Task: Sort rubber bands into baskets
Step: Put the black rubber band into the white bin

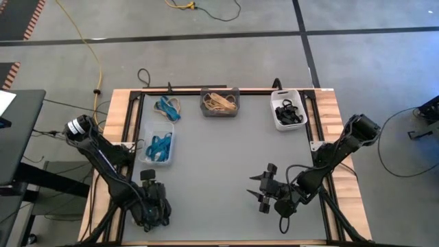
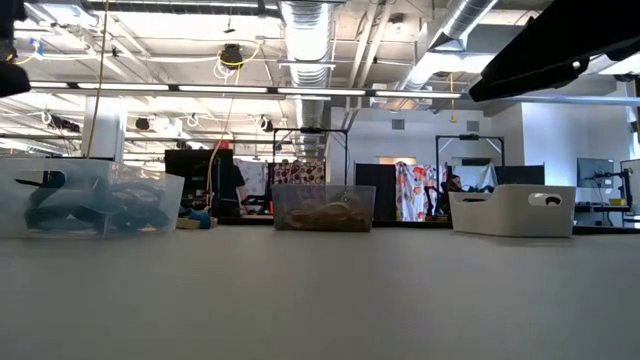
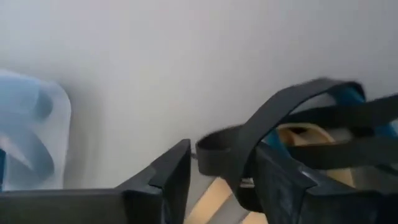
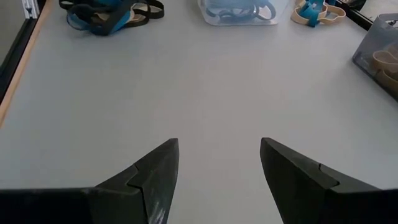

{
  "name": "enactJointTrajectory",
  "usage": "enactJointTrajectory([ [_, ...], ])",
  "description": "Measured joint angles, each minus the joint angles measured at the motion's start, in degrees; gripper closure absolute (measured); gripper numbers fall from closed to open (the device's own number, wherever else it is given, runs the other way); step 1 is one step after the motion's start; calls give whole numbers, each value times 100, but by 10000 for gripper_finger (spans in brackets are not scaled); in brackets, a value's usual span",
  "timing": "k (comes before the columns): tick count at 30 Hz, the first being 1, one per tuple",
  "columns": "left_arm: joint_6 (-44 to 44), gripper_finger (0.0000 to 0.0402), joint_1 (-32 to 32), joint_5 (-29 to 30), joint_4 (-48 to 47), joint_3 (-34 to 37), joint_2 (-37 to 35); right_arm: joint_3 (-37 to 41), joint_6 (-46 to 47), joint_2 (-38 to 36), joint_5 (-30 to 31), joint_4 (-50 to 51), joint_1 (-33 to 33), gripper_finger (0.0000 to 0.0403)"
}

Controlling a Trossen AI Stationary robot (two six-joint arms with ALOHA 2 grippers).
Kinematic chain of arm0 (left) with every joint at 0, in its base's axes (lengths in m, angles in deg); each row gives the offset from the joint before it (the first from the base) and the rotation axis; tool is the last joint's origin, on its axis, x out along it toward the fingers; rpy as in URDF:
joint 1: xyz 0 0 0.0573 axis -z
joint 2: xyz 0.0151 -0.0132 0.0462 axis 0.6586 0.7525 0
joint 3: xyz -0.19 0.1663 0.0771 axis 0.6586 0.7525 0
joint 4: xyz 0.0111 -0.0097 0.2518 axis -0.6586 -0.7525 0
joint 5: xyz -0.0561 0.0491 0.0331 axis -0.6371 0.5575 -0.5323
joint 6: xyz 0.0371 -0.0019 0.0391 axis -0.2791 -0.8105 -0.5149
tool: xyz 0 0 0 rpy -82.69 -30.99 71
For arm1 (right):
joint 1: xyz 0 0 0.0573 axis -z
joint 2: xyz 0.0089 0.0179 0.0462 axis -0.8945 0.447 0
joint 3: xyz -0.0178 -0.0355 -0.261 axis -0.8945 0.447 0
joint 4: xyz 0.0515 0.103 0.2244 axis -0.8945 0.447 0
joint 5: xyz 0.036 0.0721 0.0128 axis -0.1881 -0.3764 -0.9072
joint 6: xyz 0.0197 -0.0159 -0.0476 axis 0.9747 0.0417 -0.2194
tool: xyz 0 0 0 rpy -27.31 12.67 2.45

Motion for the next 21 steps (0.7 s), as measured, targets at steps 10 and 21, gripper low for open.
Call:
enactJointTrajectory([
  [10,-781,396,-3,-59,470,-202,-2,0,0,0,0,2,0,147],
  [21,-1530,401,9,882,59,-1251,-2,0,-7,0,0,2,0,147],
])
